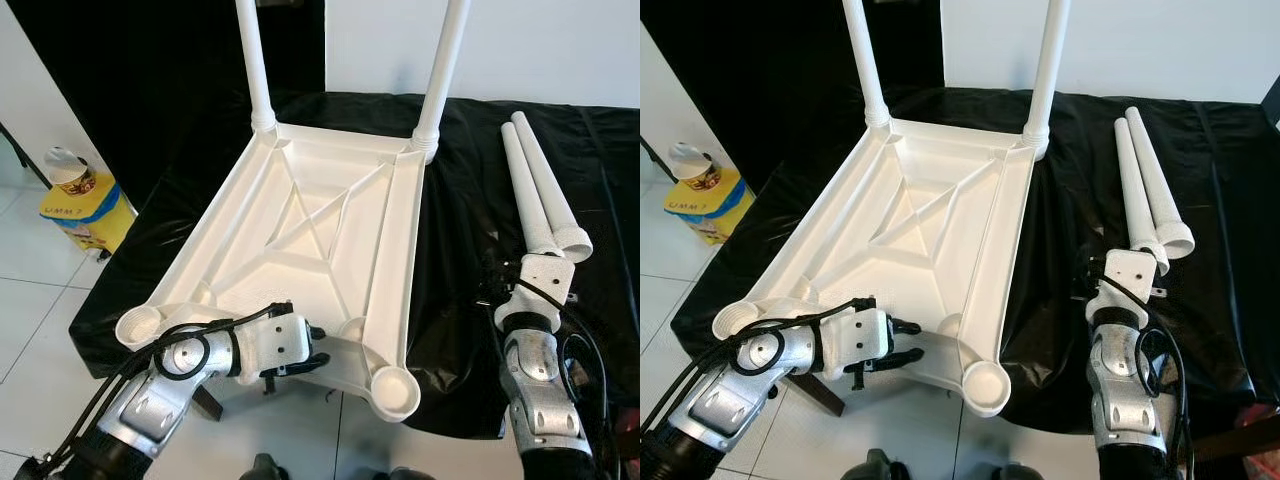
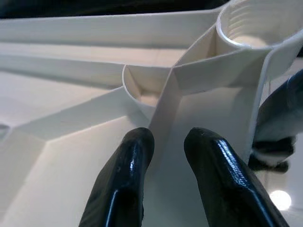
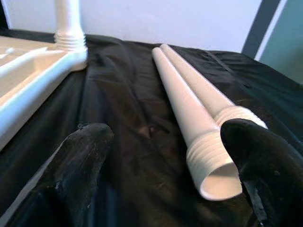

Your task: Building children table

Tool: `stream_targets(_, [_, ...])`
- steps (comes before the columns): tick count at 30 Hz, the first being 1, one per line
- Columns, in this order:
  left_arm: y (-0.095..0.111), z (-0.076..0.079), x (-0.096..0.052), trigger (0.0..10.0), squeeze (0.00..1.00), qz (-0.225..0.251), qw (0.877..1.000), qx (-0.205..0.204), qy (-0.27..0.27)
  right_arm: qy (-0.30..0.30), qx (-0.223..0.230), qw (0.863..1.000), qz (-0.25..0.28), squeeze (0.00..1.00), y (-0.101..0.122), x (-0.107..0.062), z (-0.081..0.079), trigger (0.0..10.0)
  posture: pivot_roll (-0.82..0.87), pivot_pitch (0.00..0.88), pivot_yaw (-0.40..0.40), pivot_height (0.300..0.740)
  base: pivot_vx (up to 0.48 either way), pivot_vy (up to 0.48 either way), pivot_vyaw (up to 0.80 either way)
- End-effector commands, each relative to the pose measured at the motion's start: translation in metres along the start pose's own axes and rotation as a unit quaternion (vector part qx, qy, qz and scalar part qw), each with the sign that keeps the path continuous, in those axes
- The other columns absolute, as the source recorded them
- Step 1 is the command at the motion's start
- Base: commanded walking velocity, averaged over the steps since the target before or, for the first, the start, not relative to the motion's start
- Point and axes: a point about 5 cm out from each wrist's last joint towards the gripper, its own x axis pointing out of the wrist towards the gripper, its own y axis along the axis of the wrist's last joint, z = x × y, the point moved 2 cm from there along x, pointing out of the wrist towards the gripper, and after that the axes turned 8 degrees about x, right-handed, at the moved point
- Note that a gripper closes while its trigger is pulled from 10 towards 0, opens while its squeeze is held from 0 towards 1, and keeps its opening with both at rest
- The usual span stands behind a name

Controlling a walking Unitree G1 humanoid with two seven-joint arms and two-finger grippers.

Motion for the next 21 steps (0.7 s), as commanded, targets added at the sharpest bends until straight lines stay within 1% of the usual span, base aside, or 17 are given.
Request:
stream_targets(1, [-0.018, -0.004, 0.0, 10.0, 0.0, -0.053, 0.998, -0.003, 0.033, -0.004, -0.006, 1.0, -0.011, 0.0, -0.005, 0.0, -0.001, 10.0, 0.0, 0.104, 0.015, 0.74, 0.0, 0.0, 0.0])
stream_targets(2, [-0.023, -0.012, 0.002, 10.0, 0.0, -0.072, 0.996, 0.007, 0.055, -0.004, 0.0, 1.0, -0.011, 0.0, -0.003, 0.003, -0.003, 10.0, 0.0, 0.107, 0.016, 0.74, 0.0, 0.0, 0.0])
stream_targets(4, [-0.023, -0.012, 0.002, 10.0, 0.0, -0.072, 0.996, 0.007, 0.055, -0.004, 0.0, 1.0, -0.011, 0.0, -0.003, 0.003, -0.003, 10.0, 0.0, 0.107, 0.016, 0.74, 0.0, 0.0, 0.0])
stream_targets(5, [-0.026, -0.02, 0.003, 10.0, 0.0, -0.084, 0.994, 0.01, 0.073, -0.004, 0.003, 1.0, -0.01, 0.0, -0.002, 0.006, -0.004, 10.0, 0.0, 0.115, 0.017, 0.74, 0.0, 0.0, 0.0])
stream_targets(6, [-0.026, -0.02, 0.003, 10.0, 0.0, -0.084, 0.994, 0.01, 0.073, -0.004, 0.003, 1.0, -0.01, 0.0, -0.002, 0.006, -0.004, 10.0, 0.0, 0.115, 0.017, 0.74, 0.0, 0.0, 0.0])
stream_targets(7, [-0.025, -0.04, 0.004, 10.0, 0.0, -0.083, 0.988, -0.015, 0.127, -0.005, 0.008, 1.0, -0.009, 0.0, 0.001, 0.012, -0.009, 10.0, -0.01, 0.148, 0.023, 0.74, 0.0, 0.0, 0.0])
stream_targets(8, [-0.024, -0.055, 0.004, 10.0, 0.0, -0.078, 0.982, -0.035, 0.167, -0.006, 0.011, 1.0, -0.008, 0.0, 0.004, 0.017, -0.013, 10.0, -0.01, 0.157, 0.026, 0.74, 0.0, 0.0, 0.0])
stream_targets(9, [-0.024, -0.055, 0.004, 10.0, 0.0, -0.078, 0.982, -0.035, 0.167, -0.006, 0.011, 1.0, -0.008, 0.0, 0.004, 0.017, -0.013, 10.0, -0.01, 0.157, 0.026, 0.74, 0.0, 0.0, 0.0])
stream_targets(11, [-0.015, -0.071, 0.002, 10.0, 0.0, -0.051, 0.974, -0.066, 0.213, -0.016, 0.005, 1.0, 0.0, 0.0, 0.01, 0.025, -0.016, 10.0, -0.02, 0.176, 0.034, 0.74, 0.0, 0.0, 0.0])
stream_targets(13, [-0.015, -0.071, 0.002, 10.0, 0.0, -0.051, 0.974, -0.066, 0.213, -0.016, 0.005, 1.0, 0.0, 0.0, 0.01, 0.025, -0.016, 10.0, -0.02, 0.176, 0.034, 0.74, 0.0, 0.0, 0.0])
stream_targets(14, [-0.004, -0.073, 0.0, 10.0, 0.0, -0.014, 0.972, -0.088, 0.219, -0.034, -0.002, 0.999, 0.006, 0.0, 0.013, 0.029, -0.012, 10.0, -0.02, 0.189, 0.039, 0.74, 0.0, 0.0, 0.0])
stream_targets(15, [-0.004, -0.073, 0.0, 10.0, 0.0, -0.014, 0.972, -0.088, 0.219, -0.034, -0.002, 0.999, 0.006, 0.0, 0.013, 0.029, -0.012, 10.0, -0.02, 0.189, 0.039, 0.74, 0.0, 0.0, 0.0])
stream_targets(17, [0.024, -0.07, -0.004, 10.0, 0.0, 0.073, 0.968, -0.109, 0.215, -0.077, -0.009, 0.997, 0.011, 0.0, 0.017, 0.038, 0.001, 10.0, -0.01, 0.212, 0.047, 0.74, 0.0, 0.0, 0.0])
stream_targets(18, [0.024, -0.07, -0.004, 10.0, 0.0, 0.073, 0.968, -0.109, 0.215, -0.077, -0.009, 0.997, 0.011, 0.0, 0.017, 0.038, 0.001, 10.0, -0.01, 0.212, 0.047, 0.74, 0.0, 0.0, 0.0])
stream_targets(19, [0.036, -0.068, -0.006, 10.0, 0.0, 0.104, 0.963, -0.122, 0.215, -0.093, -0.011, 0.996, 0.012, 1.0, 0.018, 0.042, 0.007, 10.0, 0.0, 0.222, 0.051, 0.74, 0.0, 0.0, 0.0])
stream_targets(20, [0.036, -0.068, -0.006, 10.0, 0.0, 0.104, 0.963, -0.122, 0.215, -0.093, -0.011, 0.996, 0.012, 1.0, 0.018, 0.042, 0.007, 10.0, 0.0, 0.222, 0.051, 0.74, 0.0, 0.0, 0.0])
stream_targets(21, [0.044, -0.067, -0.007, 10.0, 0.0, 0.126, 0.958, -0.136, 0.217, -0.1, -0.01, 0.995, 0.011, 1.0, 0.019, 0.046, 0.01, 10.0, 0.0, 0.224, 0.052, 0.74, 0.0, 0.0, 0.0])
